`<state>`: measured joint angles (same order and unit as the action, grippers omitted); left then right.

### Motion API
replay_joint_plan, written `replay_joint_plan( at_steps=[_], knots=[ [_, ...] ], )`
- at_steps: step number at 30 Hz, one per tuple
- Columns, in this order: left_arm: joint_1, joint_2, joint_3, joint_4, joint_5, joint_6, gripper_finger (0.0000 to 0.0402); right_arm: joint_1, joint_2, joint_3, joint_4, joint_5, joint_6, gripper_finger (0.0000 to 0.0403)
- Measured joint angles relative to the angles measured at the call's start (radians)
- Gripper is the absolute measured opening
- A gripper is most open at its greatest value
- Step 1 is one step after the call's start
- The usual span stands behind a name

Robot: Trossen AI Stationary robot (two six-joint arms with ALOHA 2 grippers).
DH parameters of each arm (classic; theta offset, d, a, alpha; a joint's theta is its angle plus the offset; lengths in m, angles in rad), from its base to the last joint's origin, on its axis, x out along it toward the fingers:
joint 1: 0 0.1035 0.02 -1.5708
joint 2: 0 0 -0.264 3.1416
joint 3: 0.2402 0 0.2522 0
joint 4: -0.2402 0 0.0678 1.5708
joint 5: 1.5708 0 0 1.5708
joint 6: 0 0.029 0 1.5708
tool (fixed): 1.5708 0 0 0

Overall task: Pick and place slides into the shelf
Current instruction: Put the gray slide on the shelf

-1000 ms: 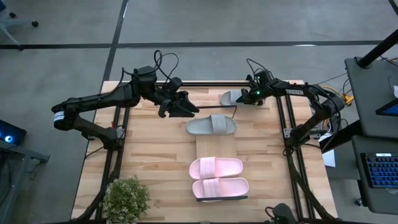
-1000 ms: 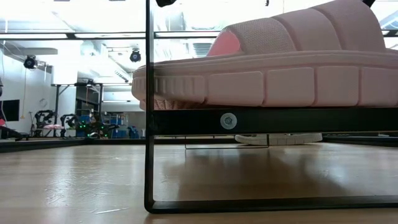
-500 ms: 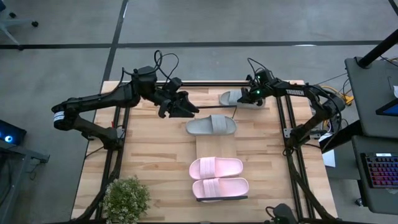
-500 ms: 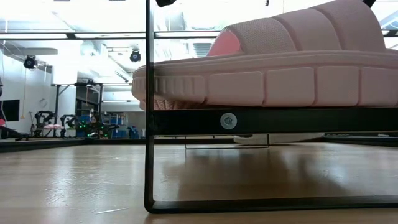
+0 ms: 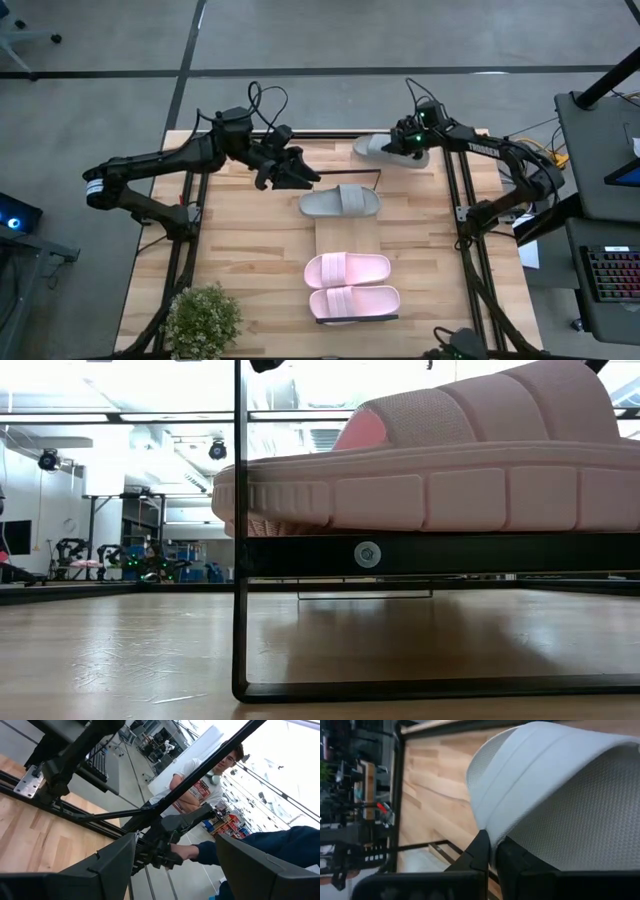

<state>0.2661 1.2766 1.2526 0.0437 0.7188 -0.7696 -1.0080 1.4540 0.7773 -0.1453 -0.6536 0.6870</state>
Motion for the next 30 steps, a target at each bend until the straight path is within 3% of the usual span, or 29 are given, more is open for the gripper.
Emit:
replay_joint_plan(
  at_steps=[16,30],
  knots=[
    [0.002,0.000,-0.023,-0.009,-0.072,0.036,0.0261,0.002,-0.205,0.078,-0.032,0.012,0.127,0.0011],
    [0.011,0.005,-0.023,-0.008,-0.071,0.070,0.0261,0.129,-0.332,0.286,-0.386,0.059,0.041,0.0011]
  ],
)
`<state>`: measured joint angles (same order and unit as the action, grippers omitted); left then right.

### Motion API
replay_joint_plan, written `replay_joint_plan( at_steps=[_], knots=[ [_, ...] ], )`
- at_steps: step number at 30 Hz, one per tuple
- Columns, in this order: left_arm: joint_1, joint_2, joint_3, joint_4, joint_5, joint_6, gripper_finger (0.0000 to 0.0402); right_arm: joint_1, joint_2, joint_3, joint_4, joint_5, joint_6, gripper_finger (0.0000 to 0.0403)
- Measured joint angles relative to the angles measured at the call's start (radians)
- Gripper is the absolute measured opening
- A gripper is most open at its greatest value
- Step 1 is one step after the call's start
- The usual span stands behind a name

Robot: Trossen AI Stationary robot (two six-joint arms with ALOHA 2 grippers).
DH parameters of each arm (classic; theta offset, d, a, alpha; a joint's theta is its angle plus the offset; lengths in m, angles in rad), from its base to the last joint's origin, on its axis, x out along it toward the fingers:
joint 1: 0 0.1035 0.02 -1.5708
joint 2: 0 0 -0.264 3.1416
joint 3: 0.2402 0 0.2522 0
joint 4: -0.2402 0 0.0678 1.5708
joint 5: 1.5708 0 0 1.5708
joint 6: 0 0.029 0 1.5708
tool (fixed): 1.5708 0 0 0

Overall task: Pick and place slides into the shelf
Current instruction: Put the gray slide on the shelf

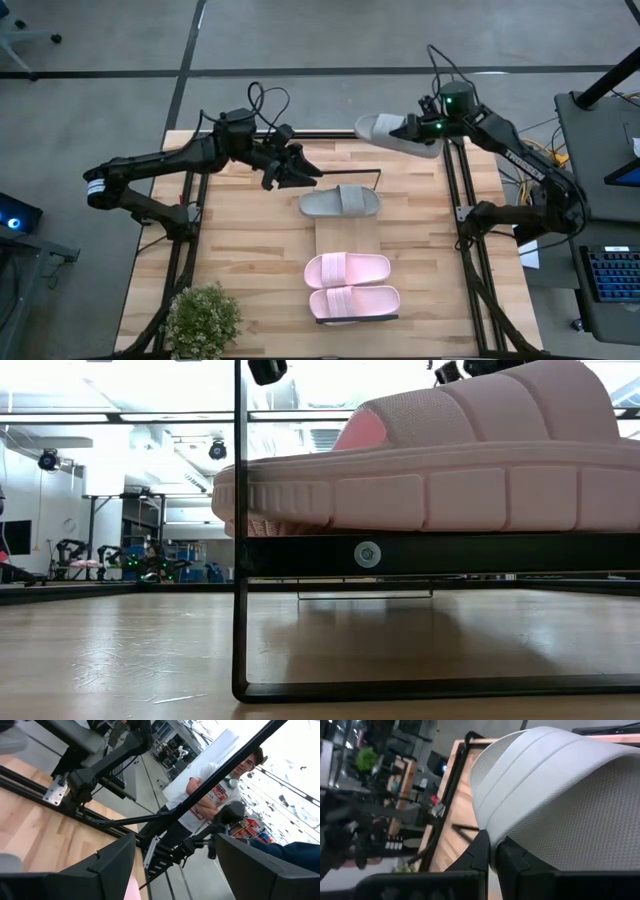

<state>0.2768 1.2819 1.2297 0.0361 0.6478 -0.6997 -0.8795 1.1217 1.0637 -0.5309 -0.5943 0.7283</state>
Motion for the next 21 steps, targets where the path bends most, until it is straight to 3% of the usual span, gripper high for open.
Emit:
replay_joint_plan(
  at_steps=[4,11,21],
  knots=[
    [0.009,-0.002,0.000,-0.002,0.006,0.007,0.0261,0.053,-0.010,0.068,-0.147,0.059,-0.042,0.0011],
    [0.024,-0.003,0.000,-0.002,0.026,0.006,0.0261,0.166,-0.010,0.141,-0.325,0.068,-0.094,0.0011],
    [0.025,-0.005,0.000,-0.002,0.032,0.002,0.0261,0.375,-0.011,0.148,-0.356,0.024,-0.102,0.0011]
  ],
)
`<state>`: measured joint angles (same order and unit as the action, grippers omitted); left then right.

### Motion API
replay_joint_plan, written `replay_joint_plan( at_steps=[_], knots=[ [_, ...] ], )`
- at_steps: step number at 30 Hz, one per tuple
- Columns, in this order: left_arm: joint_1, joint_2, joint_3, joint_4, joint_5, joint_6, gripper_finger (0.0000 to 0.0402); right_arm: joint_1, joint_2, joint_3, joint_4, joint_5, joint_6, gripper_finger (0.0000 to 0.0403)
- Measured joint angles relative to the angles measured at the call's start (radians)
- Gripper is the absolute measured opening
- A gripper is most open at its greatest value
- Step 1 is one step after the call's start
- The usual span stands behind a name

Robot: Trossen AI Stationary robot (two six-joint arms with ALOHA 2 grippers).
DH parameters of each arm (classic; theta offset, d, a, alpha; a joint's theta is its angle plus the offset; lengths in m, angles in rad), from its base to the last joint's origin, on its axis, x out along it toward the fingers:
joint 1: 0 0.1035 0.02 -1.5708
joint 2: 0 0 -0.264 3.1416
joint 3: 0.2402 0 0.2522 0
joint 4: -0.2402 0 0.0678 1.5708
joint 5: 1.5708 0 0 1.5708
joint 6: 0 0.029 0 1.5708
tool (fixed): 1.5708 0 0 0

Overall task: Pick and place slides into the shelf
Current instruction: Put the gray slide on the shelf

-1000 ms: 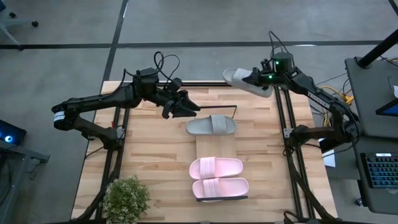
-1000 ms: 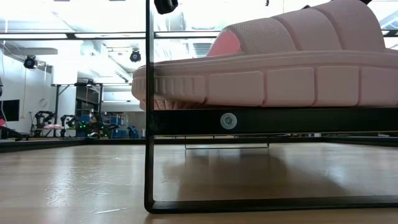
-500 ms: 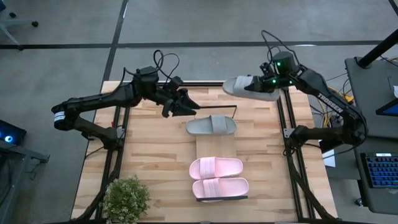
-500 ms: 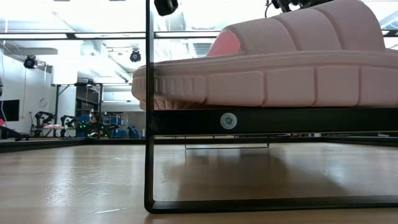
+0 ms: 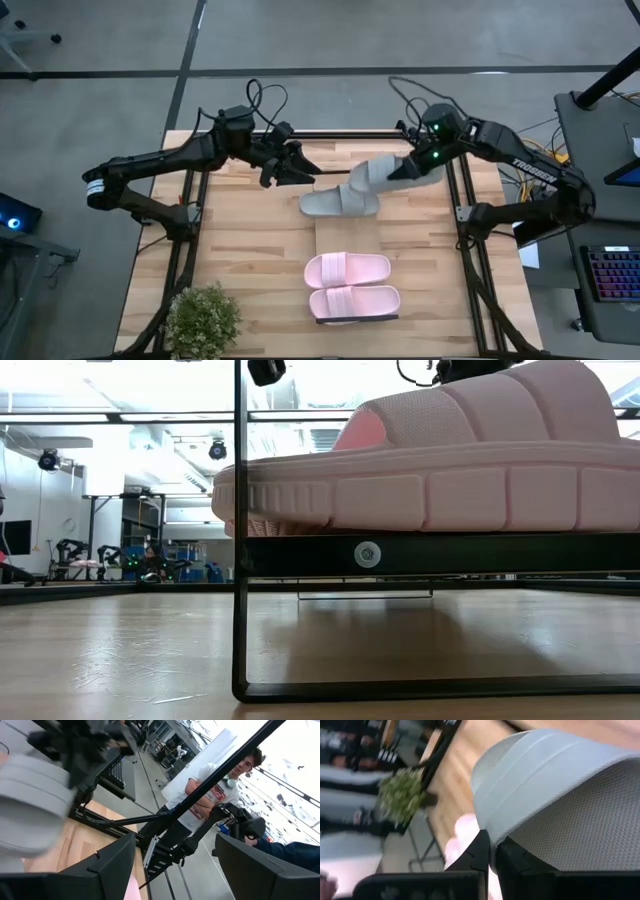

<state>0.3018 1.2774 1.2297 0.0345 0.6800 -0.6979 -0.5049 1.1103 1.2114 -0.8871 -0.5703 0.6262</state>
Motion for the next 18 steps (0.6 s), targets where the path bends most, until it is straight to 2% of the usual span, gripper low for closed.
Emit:
replay_joint_plan(
  at_steps=[5,18],
  knots=[
    [0.006,0.000,0.000,0.000,0.001,-0.002,0.0261,0.093,0.000,0.002,0.000,-0.060,-0.006,0.0011],
    [0.006,-0.001,0.000,0.000,0.001,-0.028,0.0261,0.213,0.003,0.008,0.007,-0.070,-0.019,0.0011]
  ],
)
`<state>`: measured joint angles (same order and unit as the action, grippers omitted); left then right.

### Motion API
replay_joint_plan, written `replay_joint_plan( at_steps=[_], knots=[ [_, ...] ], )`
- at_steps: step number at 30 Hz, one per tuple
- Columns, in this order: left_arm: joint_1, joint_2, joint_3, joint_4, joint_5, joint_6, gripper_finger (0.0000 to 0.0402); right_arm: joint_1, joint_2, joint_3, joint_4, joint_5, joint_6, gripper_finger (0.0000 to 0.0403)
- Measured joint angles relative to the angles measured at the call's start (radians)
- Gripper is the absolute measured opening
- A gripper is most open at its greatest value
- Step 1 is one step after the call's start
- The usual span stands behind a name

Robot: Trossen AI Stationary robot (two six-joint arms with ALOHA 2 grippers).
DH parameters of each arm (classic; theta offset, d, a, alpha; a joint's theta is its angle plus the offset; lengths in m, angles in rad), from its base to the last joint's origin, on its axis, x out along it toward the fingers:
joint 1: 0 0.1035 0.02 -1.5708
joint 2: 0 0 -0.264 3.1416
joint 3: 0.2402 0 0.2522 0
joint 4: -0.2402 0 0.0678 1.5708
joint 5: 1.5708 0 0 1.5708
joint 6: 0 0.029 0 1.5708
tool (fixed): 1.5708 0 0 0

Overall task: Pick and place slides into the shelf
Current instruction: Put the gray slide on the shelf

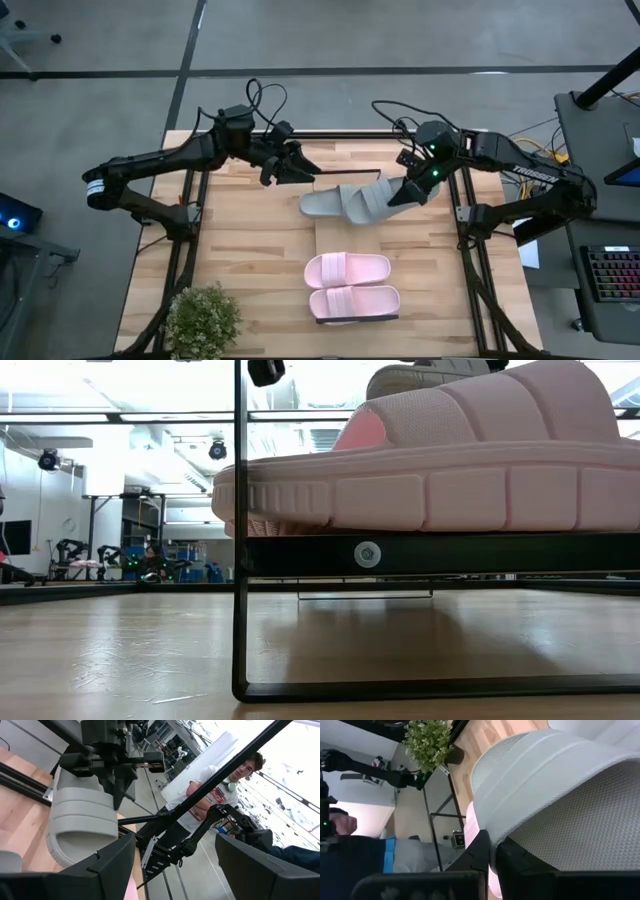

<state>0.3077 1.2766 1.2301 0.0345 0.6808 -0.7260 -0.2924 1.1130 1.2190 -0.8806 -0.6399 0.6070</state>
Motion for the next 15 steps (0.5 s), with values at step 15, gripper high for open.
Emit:
replay_joint_plan(
  at_steps=[15],
  knots=[
    [-0.003,0.030,-0.002,-0.102,0.035,-0.055,0.0261,0.065,0.000,0.001,0.226,0.024,0.020,0.0011]
  ],
)
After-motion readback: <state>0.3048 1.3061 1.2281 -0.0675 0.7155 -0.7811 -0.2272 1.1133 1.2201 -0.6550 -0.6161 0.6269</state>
